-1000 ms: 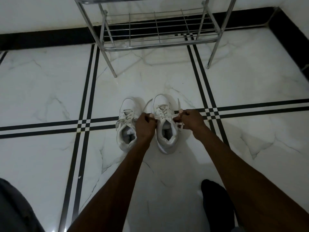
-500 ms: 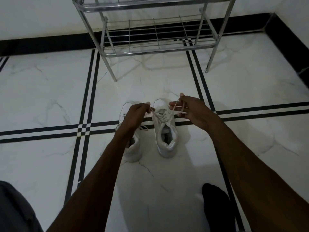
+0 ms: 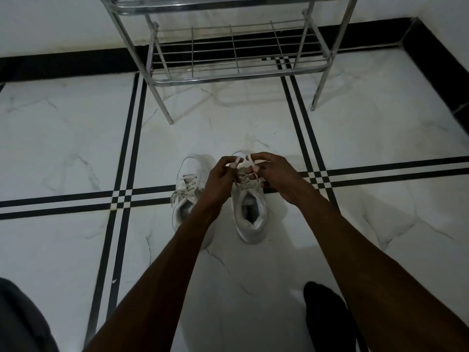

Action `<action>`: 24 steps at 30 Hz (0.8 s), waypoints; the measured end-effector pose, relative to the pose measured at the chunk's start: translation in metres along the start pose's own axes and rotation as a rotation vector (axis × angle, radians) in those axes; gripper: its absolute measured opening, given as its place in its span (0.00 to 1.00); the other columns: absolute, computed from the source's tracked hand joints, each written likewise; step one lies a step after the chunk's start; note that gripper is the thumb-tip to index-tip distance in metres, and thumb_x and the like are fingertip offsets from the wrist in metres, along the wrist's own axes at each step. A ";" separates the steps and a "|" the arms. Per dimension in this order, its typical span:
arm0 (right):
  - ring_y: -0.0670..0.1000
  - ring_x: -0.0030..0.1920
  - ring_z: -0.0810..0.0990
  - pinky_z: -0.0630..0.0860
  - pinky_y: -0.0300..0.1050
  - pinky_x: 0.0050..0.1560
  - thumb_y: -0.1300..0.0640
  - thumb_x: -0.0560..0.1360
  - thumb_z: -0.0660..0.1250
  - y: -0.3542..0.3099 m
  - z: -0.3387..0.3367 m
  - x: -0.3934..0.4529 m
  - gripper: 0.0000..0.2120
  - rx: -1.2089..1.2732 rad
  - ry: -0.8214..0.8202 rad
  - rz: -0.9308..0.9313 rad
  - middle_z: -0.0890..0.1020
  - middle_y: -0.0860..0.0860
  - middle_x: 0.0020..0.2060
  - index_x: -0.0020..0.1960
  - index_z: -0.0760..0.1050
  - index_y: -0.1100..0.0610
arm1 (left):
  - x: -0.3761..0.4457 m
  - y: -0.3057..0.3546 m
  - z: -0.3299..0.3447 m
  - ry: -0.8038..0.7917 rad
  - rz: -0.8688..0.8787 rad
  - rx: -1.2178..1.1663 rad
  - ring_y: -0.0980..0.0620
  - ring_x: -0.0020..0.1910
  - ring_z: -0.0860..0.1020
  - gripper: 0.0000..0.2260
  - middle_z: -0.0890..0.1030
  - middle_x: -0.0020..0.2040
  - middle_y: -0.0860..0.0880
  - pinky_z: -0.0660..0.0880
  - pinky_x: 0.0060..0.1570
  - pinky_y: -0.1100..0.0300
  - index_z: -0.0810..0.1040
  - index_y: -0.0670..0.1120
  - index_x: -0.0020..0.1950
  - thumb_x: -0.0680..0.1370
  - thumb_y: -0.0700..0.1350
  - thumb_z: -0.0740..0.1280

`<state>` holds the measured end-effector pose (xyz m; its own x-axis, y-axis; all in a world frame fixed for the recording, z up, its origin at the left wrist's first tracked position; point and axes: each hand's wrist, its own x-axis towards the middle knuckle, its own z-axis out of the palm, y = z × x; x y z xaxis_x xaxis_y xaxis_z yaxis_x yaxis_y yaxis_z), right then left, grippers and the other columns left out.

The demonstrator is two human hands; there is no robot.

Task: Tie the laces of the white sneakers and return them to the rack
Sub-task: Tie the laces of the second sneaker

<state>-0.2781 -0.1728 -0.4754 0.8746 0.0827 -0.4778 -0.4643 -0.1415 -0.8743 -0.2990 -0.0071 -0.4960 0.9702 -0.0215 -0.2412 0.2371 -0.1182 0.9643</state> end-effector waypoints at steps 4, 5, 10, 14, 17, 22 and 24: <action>0.52 0.41 0.82 0.78 0.44 0.36 0.59 0.72 0.76 0.000 0.000 0.001 0.13 0.077 0.139 0.078 0.86 0.59 0.47 0.54 0.78 0.56 | 0.000 0.000 -0.006 -0.112 0.116 0.145 0.54 0.41 0.76 0.12 0.78 0.41 0.49 0.74 0.40 0.66 0.76 0.49 0.68 0.86 0.44 0.58; 0.52 0.40 0.82 0.79 0.44 0.36 0.60 0.72 0.76 0.000 0.001 0.001 0.10 0.109 0.155 0.082 0.86 0.59 0.47 0.52 0.79 0.56 | 0.000 0.001 -0.006 -0.125 0.142 0.170 0.54 0.40 0.76 0.13 0.78 0.41 0.49 0.74 0.42 0.67 0.75 0.48 0.69 0.86 0.42 0.58; 0.54 0.41 0.81 0.81 0.45 0.44 0.62 0.73 0.75 0.002 0.007 0.004 0.11 0.130 0.144 0.060 0.85 0.65 0.49 0.54 0.83 0.64 | 0.004 0.004 -0.007 -0.146 0.178 0.288 0.51 0.39 0.81 0.10 0.84 0.41 0.46 0.77 0.42 0.54 0.73 0.49 0.64 0.84 0.40 0.60; 0.49 0.41 0.83 0.80 0.38 0.41 0.61 0.75 0.73 0.000 0.004 0.002 0.12 -0.041 0.011 -0.033 0.86 0.62 0.50 0.57 0.83 0.64 | 0.005 0.005 -0.009 -0.134 0.166 0.359 0.47 0.39 0.83 0.10 0.85 0.41 0.48 0.78 0.39 0.48 0.70 0.51 0.58 0.81 0.38 0.63; 0.49 0.43 0.87 0.82 0.39 0.45 0.58 0.74 0.75 -0.003 0.001 0.000 0.13 -0.093 -0.087 -0.110 0.87 0.59 0.48 0.56 0.84 0.62 | 0.005 0.007 -0.007 -0.122 0.155 0.417 0.48 0.38 0.83 0.18 0.86 0.40 0.49 0.81 0.41 0.45 0.67 0.53 0.61 0.77 0.34 0.63; 0.52 0.40 0.86 0.84 0.54 0.53 0.54 0.70 0.78 0.005 0.010 0.007 0.11 -0.067 0.130 -0.145 0.88 0.58 0.41 0.49 0.86 0.58 | 0.004 0.009 -0.006 -0.091 0.071 0.325 0.48 0.45 0.84 0.25 0.87 0.50 0.43 0.82 0.49 0.41 0.60 0.48 0.74 0.81 0.41 0.67; 0.52 0.42 0.85 0.83 0.54 0.56 0.57 0.72 0.76 0.008 0.012 0.005 0.09 0.086 0.128 -0.096 0.87 0.61 0.45 0.50 0.86 0.59 | 0.003 0.010 -0.007 -0.089 -0.026 0.233 0.50 0.46 0.83 0.26 0.87 0.53 0.43 0.82 0.48 0.42 0.59 0.46 0.76 0.82 0.42 0.68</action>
<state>-0.2792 -0.1617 -0.4859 0.9234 -0.0351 -0.3822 -0.3837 -0.0535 -0.9219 -0.2931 -0.0013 -0.4859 0.9532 -0.1018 -0.2846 0.2345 -0.3451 0.9088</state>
